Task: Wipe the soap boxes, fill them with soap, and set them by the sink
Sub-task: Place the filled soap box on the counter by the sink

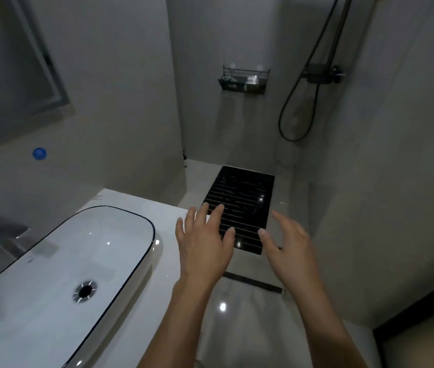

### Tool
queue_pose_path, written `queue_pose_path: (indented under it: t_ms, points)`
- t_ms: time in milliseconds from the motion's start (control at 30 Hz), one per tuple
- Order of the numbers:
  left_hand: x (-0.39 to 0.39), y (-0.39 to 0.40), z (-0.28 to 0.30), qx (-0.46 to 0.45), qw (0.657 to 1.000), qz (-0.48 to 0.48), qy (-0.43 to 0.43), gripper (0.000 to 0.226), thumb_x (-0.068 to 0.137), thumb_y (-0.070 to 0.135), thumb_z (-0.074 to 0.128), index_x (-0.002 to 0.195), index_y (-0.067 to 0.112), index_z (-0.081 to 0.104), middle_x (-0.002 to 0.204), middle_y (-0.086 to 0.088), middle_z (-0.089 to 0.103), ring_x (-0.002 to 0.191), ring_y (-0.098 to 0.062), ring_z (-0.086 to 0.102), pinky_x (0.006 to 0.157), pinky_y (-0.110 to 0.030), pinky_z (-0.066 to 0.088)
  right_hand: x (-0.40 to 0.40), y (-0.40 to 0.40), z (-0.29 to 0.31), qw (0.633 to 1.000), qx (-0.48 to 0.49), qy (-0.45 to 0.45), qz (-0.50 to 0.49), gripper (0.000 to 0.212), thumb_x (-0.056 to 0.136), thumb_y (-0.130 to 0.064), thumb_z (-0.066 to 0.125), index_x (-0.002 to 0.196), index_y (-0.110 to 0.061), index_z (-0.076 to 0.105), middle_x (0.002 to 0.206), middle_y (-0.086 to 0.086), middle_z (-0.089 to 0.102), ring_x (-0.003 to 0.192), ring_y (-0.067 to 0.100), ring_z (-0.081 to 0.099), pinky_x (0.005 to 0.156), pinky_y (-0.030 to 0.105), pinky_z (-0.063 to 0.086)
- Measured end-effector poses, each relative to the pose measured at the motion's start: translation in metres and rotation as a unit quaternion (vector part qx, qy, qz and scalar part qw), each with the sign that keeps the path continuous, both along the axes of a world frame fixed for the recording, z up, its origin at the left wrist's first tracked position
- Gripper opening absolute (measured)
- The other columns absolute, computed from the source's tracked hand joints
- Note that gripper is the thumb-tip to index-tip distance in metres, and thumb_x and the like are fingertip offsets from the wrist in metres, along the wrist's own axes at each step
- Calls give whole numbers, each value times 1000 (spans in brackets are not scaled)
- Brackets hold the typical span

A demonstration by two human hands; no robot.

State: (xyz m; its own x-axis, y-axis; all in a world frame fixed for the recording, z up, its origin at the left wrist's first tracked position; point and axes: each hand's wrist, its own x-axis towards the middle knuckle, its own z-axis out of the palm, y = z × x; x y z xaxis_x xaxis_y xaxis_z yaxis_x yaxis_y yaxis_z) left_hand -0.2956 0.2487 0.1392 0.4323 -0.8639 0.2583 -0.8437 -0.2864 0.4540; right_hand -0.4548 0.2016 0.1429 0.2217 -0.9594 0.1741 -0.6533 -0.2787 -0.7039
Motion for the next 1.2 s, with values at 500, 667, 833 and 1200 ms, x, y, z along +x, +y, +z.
queue_pose_path:
  t_ms: [500,667,833,1200]
  points:
    - [73,-228,6,-1,993,-118,23,56,98,47,46,150,33,34,159,1,31,151,-20,15,122,-50,11,56,-183,8,993,8,22,-112,57,99,-41,56,150,-21,42,151,2,46,140,19,39,115,35,33]
    - [86,-281,-6,2,991,-130,44,55,96,45,49,149,32,38,158,0,34,150,-21,17,121,-51,13,71,-233,4,991,22,43,-126,57,99,-40,56,150,-19,43,150,4,47,139,20,41,116,38,33]
    - [95,-344,-20,26,990,-132,33,56,97,48,47,150,33,35,159,1,32,151,-21,16,120,-52,17,80,-296,-7,990,19,53,-127,57,98,-40,57,150,-20,43,148,3,48,139,19,41,115,38,33]
    - [115,-526,-15,29,996,-83,5,57,97,49,46,151,33,34,159,3,30,151,-21,15,121,-49,12,107,-497,-12,997,15,9,-81,56,98,-42,57,149,-23,43,150,-1,47,140,14,39,111,27,30]
